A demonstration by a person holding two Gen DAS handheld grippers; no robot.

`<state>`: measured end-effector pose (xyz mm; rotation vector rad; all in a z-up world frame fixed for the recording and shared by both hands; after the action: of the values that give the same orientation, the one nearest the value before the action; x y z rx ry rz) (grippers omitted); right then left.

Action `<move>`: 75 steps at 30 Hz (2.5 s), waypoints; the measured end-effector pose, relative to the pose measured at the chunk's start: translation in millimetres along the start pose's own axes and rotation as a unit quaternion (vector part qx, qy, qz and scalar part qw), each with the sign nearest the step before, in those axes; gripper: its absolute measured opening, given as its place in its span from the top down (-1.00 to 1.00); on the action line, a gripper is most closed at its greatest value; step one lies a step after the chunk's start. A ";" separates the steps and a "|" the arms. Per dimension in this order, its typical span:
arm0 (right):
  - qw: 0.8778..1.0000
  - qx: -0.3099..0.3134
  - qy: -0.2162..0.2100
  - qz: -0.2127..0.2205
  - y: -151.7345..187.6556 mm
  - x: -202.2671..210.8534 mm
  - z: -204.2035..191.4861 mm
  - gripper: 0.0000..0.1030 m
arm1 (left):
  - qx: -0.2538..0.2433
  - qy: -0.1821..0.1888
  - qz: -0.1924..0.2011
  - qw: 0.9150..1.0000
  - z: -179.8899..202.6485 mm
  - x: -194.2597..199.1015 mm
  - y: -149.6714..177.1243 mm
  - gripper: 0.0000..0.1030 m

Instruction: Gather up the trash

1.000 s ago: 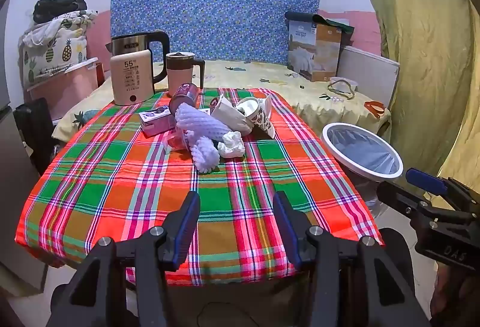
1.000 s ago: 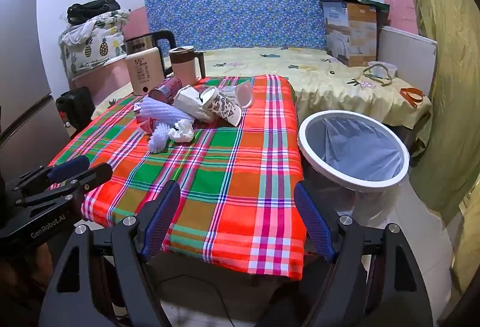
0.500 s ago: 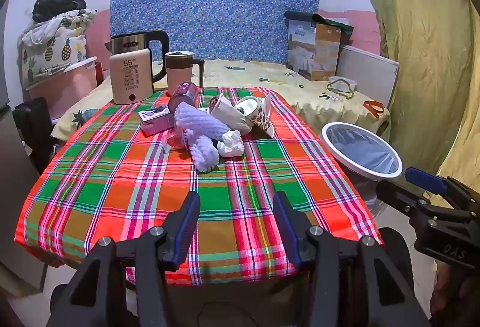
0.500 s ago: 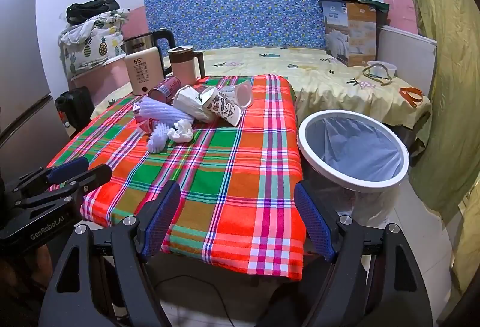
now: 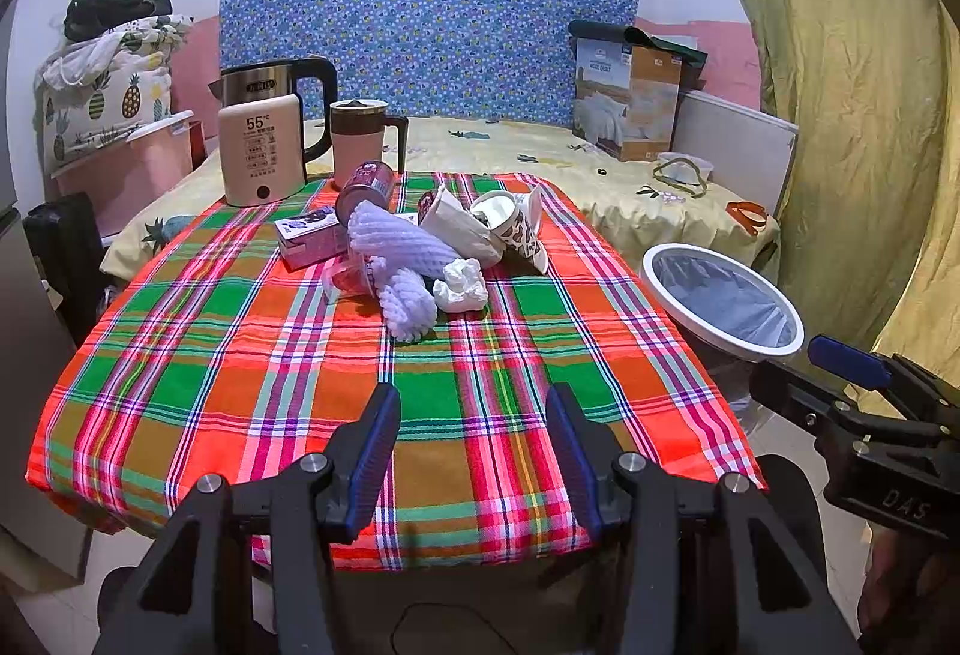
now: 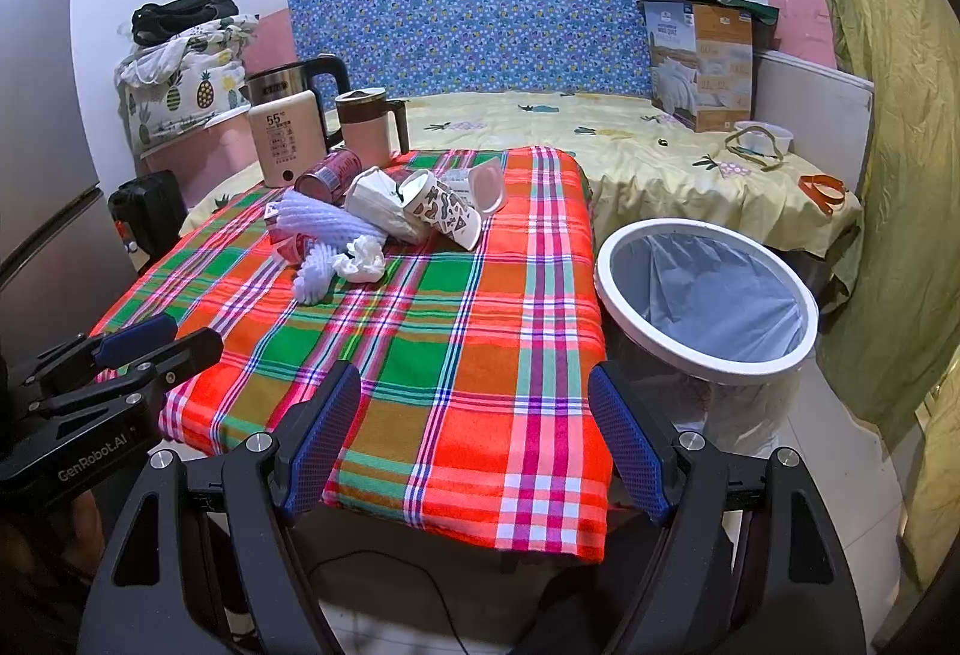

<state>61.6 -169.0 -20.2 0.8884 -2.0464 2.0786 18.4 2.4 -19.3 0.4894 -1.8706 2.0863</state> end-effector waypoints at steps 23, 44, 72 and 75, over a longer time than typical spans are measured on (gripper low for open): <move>1.000 0.002 0.001 -0.002 1.4 -0.8 -1.3 -0.54 | 0.001 0.001 -0.002 1.000 0.8 -0.2 0.9 0.02; 1.000 0.002 0.001 -0.004 2.8 -2.0 -1.8 -0.54 | 0.002 0.003 -0.006 1.000 3.3 -1.7 4.1 0.02; 0.999 0.034 -0.020 -0.031 -7.9 -70.3 5.1 -0.41 | 0.036 -0.014 -0.052 0.998 -40.1 -104.1 -11.4 0.02; 0.998 0.046 -0.022 -0.036 -14.7 -83.4 4.7 -0.41 | 0.042 -0.018 -0.054 0.997 -44.4 -120.3 -18.1 0.02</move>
<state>138.8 -144.7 -45.7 1.0141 -1.9231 2.1482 131.9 49.3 -60.3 0.6381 -1.7401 2.1042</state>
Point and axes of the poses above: each gripper's, at about its wrist camera, not at the fingertips, and x roughly against the way its jaws point, z to its right, y to its underside, the point moved 2 cm from there along -x, roughly the way its jaws point, and after that the axes turned 9 degrees about z, right-handed, at the moved point
